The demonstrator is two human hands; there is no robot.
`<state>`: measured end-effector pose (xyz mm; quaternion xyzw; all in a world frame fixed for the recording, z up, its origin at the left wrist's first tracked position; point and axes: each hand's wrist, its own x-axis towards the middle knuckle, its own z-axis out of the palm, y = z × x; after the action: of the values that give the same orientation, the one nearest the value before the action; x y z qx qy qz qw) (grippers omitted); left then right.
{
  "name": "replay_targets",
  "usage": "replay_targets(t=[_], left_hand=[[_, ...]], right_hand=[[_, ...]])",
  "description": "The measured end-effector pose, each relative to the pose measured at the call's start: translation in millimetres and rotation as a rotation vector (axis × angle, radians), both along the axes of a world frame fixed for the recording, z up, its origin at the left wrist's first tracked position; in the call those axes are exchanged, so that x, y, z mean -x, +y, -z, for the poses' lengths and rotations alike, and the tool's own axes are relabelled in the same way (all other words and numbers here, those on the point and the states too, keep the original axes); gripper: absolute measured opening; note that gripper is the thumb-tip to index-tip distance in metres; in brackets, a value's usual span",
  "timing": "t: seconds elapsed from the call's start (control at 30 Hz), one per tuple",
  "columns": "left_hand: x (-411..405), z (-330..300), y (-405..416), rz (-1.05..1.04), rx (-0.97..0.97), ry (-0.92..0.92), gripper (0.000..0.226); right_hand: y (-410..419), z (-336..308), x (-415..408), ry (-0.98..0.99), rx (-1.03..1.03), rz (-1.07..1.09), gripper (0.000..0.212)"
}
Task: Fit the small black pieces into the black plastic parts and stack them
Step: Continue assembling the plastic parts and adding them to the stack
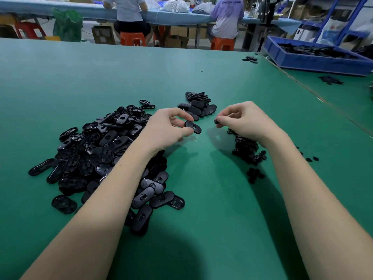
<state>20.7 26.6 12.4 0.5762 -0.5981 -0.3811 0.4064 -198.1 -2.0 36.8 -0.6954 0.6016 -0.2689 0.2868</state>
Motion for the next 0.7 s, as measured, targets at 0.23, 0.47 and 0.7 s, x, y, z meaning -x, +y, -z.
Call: replay_targets(t=[0.23,0.47,0.7], left_hand=[[-1.8,2.2,-2.2,0.030,0.038,-0.009,0.027],[-1.0,0.8,-1.7,0.063,0.054,-0.017,0.026],[0.4,-0.9,0.1,0.045,0.087,-0.047,0.026]], right_hand=[[6.6,1.2,-26.4,-0.183,-0.111,-0.094,0.007],[5.4,4.7,-34.4,-0.203,-0.137,0.024,0.007],[7.7,4.9,-40.1,-0.256,-0.170,0.061,0.004]])
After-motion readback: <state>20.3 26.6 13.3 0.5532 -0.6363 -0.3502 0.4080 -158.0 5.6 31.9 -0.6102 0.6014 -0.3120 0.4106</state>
